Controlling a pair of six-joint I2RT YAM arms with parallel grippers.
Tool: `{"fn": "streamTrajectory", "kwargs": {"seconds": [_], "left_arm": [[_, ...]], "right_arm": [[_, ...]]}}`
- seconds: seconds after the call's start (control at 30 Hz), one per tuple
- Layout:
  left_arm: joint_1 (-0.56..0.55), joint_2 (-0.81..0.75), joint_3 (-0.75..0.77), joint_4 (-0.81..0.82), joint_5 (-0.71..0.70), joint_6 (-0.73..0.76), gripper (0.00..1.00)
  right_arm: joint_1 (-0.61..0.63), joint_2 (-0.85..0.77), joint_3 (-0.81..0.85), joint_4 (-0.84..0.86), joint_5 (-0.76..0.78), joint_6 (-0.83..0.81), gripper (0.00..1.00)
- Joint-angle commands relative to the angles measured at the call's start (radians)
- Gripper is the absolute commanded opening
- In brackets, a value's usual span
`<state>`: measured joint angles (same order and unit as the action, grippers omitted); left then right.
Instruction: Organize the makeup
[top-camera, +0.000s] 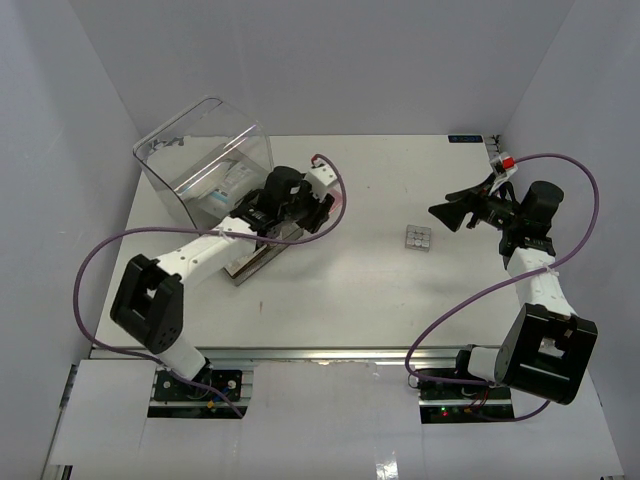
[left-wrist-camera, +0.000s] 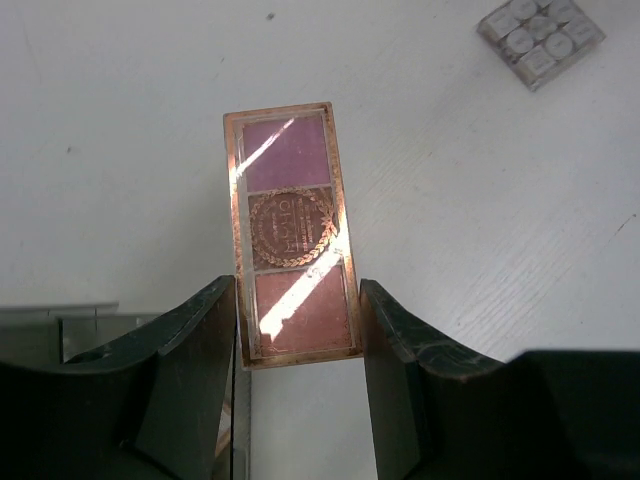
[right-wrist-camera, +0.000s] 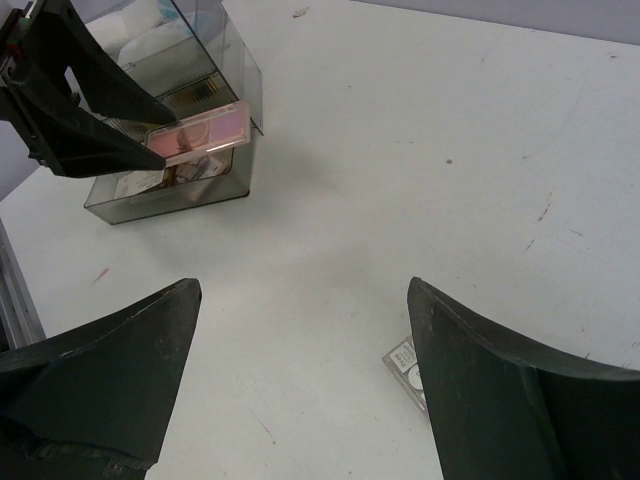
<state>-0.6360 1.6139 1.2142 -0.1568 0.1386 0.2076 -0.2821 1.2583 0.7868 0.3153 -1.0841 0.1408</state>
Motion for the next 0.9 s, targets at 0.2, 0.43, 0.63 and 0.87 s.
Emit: {"fn": "streamTrajectory", "kwargs": {"seconds": [0.2,0.43,0.63,0.87], "left_arm": [[0.089,-0.332,-0.209,-0.122,-0.19,-0.516,0.0],[0.098,-0.318,-0.199,-0.195,-0.302,-0.685,0.0],[0.099,-0.177,-0.124,-0.275,-0.454,-0.867,0.0],[0.098,-0.063,-0.087,-0.308,-0.585,-1.046,0.0]], "right_arm": [[-0.006,-0.008,-0.014,0.051,-0.026,0.022,0.9],[-0.006,-0.019,-0.018,0.051,-0.022,0.023,0.9],[-0.006,-0.02,-0.018,0.05,-0.022,0.022,0.9],[-0.006,-0.016,-0.017,0.05,-0.024,0.02,0.9]]}}
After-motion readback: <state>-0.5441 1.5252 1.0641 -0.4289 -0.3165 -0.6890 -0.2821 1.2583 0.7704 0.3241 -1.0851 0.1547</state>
